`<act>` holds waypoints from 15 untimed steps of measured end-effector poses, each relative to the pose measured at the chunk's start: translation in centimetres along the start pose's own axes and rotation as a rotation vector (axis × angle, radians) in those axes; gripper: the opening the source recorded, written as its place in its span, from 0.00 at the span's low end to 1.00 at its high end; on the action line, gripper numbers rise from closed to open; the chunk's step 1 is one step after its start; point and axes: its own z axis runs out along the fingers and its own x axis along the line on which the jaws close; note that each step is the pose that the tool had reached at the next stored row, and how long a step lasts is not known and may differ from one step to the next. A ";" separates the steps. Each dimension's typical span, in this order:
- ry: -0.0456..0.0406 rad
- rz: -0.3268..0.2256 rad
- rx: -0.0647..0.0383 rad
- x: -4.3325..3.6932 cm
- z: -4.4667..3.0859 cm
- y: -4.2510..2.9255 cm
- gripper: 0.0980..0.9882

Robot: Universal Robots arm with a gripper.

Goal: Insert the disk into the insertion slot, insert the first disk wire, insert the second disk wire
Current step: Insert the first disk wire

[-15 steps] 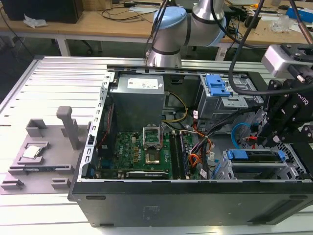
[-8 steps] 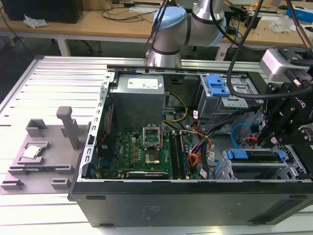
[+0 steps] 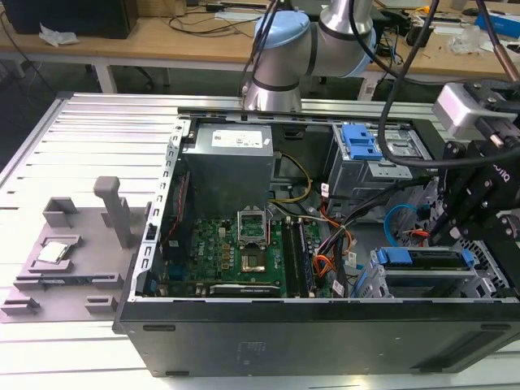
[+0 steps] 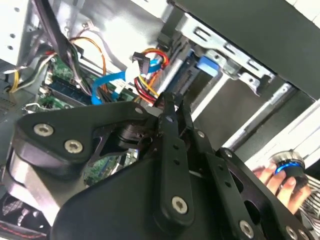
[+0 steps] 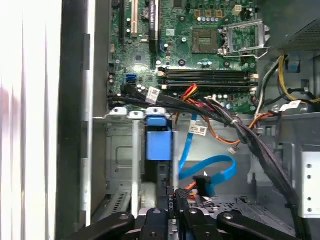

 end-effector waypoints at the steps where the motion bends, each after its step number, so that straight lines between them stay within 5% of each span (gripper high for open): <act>1: -0.0020 0.000 -0.001 0.26 0.23 -0.16 0.09; 6: -0.0053 0.000 -0.005 0.25 0.61 -1.28 0.09; 12: -0.0316 -0.002 -0.006 0.24 0.99 -1.41 0.09; 15: -0.0352 -0.002 -0.006 0.25 1.07 -1.28 0.09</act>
